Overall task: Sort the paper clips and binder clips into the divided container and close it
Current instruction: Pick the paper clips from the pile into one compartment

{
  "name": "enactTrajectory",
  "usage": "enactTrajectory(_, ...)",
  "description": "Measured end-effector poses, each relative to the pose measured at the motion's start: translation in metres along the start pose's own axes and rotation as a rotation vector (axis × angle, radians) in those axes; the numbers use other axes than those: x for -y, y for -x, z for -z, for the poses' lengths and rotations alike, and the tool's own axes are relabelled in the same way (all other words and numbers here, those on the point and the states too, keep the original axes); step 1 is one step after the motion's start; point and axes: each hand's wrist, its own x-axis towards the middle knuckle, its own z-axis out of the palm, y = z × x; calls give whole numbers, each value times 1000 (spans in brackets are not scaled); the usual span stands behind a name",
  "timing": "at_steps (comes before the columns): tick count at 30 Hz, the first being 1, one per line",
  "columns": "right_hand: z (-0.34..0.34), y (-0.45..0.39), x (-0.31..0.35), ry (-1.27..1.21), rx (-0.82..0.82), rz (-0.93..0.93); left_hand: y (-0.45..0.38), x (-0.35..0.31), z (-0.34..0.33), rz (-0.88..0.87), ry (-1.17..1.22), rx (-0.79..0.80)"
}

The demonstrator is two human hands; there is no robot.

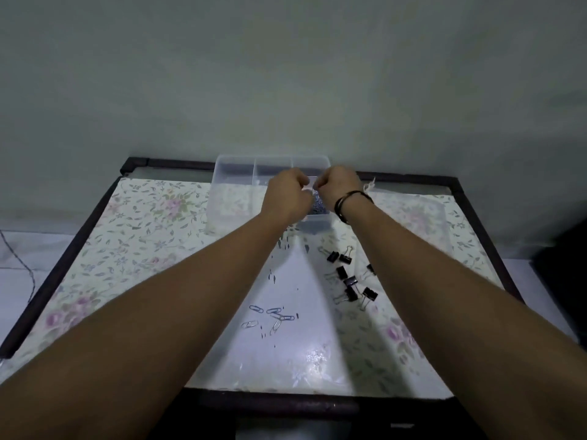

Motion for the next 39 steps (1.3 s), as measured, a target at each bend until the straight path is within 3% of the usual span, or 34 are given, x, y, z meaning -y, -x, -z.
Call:
enactTrajectory(4, -17, 80, -27, -114, -68, 29, 64, 42, 4, -12, -35, 30)
enactTrajectory(8, -54, 145, -48, 88, 299, 128, 117, 83, 19, 24, -280, 252)
enactTrajectory(13, -88, 174, -50, 364, 429, 245, 155, 102, 25, -2, -502, 459)
enactTrajectory(25, -110, 164, -48, 283, 400, 418, 145, 115, 14, -22, -568, 428)
enactTrajectory(33, -104, 157, -37, 444, 510, 491, 144, 118, 11, -141, -720, 505)
enactTrajectory(39, -98, 163, -40, 420, 504, 503, 150, 119, 12, -105, -572, 502)
